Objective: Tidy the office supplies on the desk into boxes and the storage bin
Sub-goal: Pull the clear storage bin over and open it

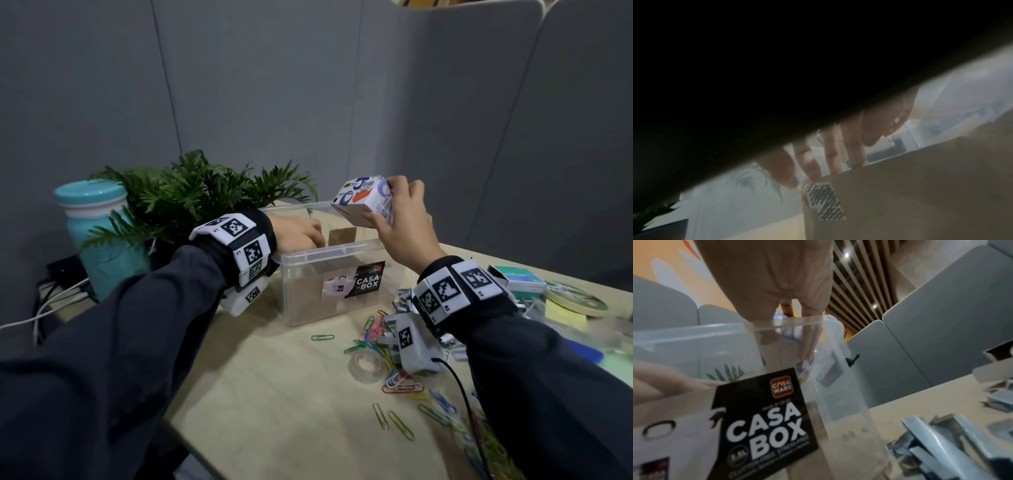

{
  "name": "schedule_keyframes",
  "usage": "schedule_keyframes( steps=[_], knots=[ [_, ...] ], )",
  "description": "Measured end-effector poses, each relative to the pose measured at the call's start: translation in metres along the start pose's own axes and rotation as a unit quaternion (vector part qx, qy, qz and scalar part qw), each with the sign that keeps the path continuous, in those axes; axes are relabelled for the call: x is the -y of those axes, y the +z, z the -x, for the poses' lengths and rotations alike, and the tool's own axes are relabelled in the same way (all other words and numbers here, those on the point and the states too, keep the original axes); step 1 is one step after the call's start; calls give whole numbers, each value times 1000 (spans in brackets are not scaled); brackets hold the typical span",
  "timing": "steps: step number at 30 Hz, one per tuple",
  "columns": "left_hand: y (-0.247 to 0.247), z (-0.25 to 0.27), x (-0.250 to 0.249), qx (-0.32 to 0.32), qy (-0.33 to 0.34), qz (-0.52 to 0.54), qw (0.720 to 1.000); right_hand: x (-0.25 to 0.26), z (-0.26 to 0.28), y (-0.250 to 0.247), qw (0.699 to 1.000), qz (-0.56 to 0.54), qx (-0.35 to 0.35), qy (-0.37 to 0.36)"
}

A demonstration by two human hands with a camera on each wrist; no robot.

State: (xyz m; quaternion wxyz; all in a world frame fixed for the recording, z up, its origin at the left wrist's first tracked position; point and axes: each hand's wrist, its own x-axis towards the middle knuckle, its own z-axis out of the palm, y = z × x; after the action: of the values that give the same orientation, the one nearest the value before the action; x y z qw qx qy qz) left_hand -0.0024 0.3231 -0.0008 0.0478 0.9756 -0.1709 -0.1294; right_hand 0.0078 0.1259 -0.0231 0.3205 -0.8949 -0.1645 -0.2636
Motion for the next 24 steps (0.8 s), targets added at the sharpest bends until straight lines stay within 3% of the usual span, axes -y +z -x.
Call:
schedule_keyframes(
  steps=[4, 10, 18, 24],
  knots=[
    [-1, 4, 3, -13, 21, 5, 1000, -2, 0, 1, 1000, 1, 1, -7],
    [5, 8, 5, -103, 76, 181, 975, 0, -3, 0, 999, 24, 33, 1],
    [9, 12, 6, -180, 35, 236, 954, 15, -15, -9, 982, 113, 150, 23],
    [9, 11, 7, -188, 28, 213, 958, 26, -17, -13, 955, 253, 142, -58]
  ],
)
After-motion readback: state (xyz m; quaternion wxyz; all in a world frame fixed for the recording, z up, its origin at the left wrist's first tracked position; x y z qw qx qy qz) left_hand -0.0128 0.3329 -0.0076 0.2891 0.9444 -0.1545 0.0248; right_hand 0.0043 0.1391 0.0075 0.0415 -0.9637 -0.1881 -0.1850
